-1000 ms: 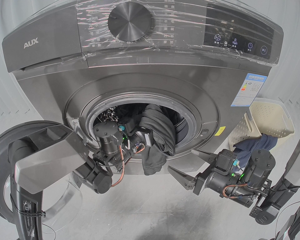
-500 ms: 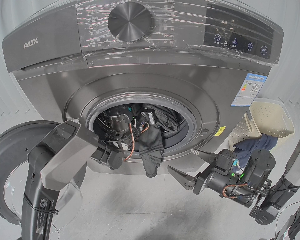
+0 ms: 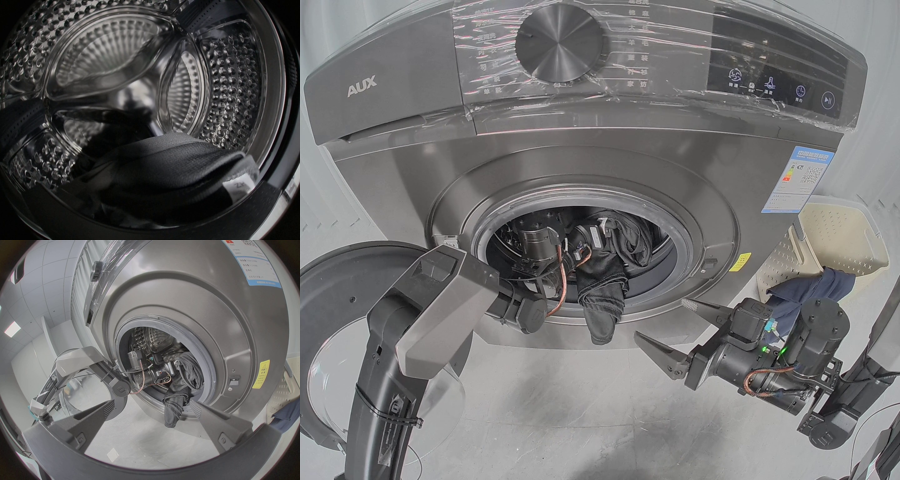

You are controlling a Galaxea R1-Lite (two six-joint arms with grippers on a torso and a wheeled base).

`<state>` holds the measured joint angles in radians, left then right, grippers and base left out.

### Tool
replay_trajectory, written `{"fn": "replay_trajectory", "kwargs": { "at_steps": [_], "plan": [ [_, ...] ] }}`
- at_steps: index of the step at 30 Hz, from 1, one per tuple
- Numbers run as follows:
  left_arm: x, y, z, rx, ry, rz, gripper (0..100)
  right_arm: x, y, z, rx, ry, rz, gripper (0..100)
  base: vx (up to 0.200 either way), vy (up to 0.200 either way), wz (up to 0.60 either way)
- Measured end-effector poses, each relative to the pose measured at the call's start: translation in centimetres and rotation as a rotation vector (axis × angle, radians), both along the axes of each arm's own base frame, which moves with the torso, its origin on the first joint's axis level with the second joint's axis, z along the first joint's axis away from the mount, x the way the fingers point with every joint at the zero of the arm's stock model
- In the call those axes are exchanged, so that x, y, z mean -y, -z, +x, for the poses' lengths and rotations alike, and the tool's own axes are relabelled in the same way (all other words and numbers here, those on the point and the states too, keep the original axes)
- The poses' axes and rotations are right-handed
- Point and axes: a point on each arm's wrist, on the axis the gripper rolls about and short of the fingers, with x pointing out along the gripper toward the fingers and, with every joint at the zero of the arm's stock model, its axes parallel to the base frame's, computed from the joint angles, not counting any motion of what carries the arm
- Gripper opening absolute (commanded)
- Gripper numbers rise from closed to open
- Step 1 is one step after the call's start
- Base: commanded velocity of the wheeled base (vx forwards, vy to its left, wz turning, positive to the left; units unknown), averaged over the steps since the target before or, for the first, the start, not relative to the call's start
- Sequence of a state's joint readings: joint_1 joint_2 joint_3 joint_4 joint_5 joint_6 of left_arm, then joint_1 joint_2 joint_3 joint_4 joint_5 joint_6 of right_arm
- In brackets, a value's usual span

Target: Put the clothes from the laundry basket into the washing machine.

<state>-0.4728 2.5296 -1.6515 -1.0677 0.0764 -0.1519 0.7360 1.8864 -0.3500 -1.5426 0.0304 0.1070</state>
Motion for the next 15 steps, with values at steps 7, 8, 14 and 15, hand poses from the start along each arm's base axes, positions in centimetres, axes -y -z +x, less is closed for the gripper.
{"fn": "replay_trajectory", "kwargs": {
  "at_steps": [7, 8, 14, 15],
  "plan": [
    [0.5, 1.7, -2.3, -0.168, 0.084, 0.086, 100, 0.0, 0.0, 0.0, 0.000, -0.001, 0.000, 100, 0.000, 0.000, 0.00],
    [0.6, 1.9, -2.6, -0.192, 0.094, 0.098, 100, 0.0, 0.0, 0.0, 0.000, -0.001, 0.000, 100, 0.000, 0.000, 0.00],
    [0.9, 2.3, -3.6, -0.253, 0.124, 0.131, 0, -0.1, 0.0, 0.0, 0.001, -0.003, 0.001, 100, 0.000, 0.000, 0.00],
    [1.0, 2.5, -3.6, -0.257, 0.127, 0.134, 0, -0.1, 0.0, 0.0, 0.001, -0.002, 0.001, 100, 0.000, 0.000, 0.00]
  ]
}}
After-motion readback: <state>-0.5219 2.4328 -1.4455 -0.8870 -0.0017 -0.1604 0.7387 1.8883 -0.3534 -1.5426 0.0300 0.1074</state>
